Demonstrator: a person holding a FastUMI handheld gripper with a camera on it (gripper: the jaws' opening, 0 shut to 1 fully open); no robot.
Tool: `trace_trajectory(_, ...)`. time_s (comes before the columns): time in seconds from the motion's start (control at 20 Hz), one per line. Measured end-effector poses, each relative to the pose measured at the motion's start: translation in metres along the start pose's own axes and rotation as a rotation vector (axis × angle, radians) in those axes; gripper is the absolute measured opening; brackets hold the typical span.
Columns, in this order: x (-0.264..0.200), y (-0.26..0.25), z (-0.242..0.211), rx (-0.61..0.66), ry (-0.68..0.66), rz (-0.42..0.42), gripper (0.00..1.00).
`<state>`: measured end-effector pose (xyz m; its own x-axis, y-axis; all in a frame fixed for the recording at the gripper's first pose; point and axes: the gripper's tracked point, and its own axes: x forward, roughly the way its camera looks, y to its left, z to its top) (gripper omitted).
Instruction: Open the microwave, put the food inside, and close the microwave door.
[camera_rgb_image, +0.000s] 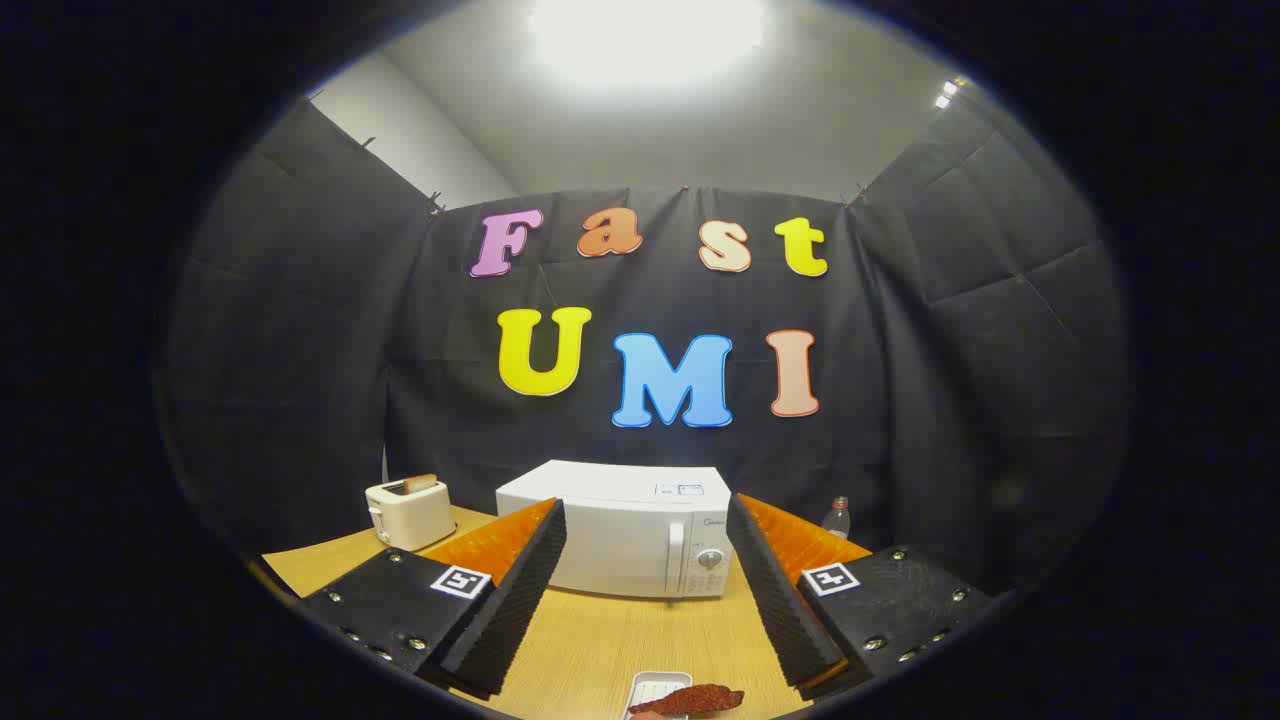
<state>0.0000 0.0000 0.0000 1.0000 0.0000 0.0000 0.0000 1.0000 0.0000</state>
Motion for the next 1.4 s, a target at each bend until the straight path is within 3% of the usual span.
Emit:
trace_trajectory(1.0,0.025,0.012,0.019,-0.018,-0.071,-0.020,0.97)
trace_trajectory(1.4,0.059,-0.009,0.018,-0.025,-0.059,-0.038,0.97)
